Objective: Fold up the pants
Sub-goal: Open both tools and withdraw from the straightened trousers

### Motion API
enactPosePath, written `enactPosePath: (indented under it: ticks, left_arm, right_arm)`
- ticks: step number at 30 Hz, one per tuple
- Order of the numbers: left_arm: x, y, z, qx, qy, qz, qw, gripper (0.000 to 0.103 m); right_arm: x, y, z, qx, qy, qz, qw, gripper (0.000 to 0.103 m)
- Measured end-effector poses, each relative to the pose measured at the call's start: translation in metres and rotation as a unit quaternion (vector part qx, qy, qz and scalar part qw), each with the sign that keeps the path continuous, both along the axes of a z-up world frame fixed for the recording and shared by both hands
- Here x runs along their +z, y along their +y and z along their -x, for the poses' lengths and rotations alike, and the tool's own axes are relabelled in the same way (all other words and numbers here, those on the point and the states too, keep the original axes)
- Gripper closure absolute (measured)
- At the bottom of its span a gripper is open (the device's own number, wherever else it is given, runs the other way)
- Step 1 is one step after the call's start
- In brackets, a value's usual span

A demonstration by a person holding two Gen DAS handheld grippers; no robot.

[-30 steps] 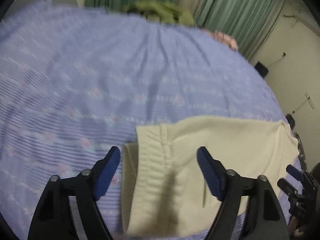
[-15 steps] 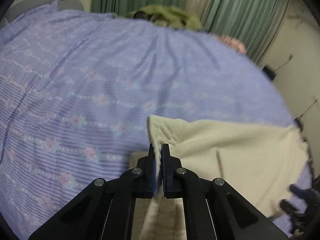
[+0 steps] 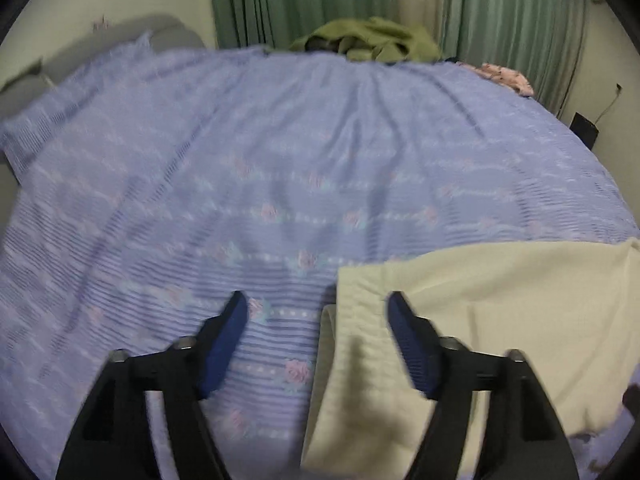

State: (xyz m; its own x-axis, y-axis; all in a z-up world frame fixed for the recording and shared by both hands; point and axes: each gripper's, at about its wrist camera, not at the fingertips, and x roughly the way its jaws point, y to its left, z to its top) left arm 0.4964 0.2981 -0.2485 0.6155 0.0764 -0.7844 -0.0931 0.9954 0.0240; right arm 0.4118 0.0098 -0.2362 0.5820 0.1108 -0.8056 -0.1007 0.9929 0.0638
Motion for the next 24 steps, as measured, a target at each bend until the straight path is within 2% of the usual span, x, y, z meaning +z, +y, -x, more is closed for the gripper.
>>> enactPosePath:
  ticks: [3, 5, 10, 13, 18, 21, 24]
  left_arm:
    - [0.042, -0.018, 0.023, -0.030, -0.019, -0.007, 0.9993, 0.023]
    - [0.070, -0.034, 0.040, -0.050, -0.030, -0.007, 0.9983, 0.015]
    - [0.124, -0.091, 0.083, -0.114, -0.038, 0.035, 0.9921, 0.008]
    - [0.147, -0.125, 0.102, -0.135, -0.034, 0.062, 0.9883, 0.005]
    - [0.182, -0.192, 0.133, -0.153, -0.032, 0.071, 0.9851, 0.003]
    - [0.195, -0.233, 0.151, -0.173, -0.035, 0.083, 0.9807, 0.002]
    - [0.204, -0.280, 0.167, -0.193, -0.049, 0.071, 0.9774, 0.002]
  right_arm:
    - [0.029, -0.018, 0.016, -0.002, -0.016, -0.007, 1.000, 0.035]
    - [0.053, -0.036, 0.030, -0.004, -0.026, -0.017, 1.000, 0.035]
    - [0.104, -0.080, 0.067, -0.020, -0.045, -0.027, 0.998, 0.035]
    - [0.133, -0.113, 0.091, -0.038, -0.055, -0.028, 0.997, 0.035]
    - [0.174, -0.173, 0.128, -0.075, -0.075, -0.036, 0.994, 0.035]
    - [0.188, -0.208, 0.147, -0.091, -0.085, -0.030, 0.992, 0.035]
    - [0.197, -0.251, 0.164, -0.104, -0.094, -0.027, 0.990, 0.035]
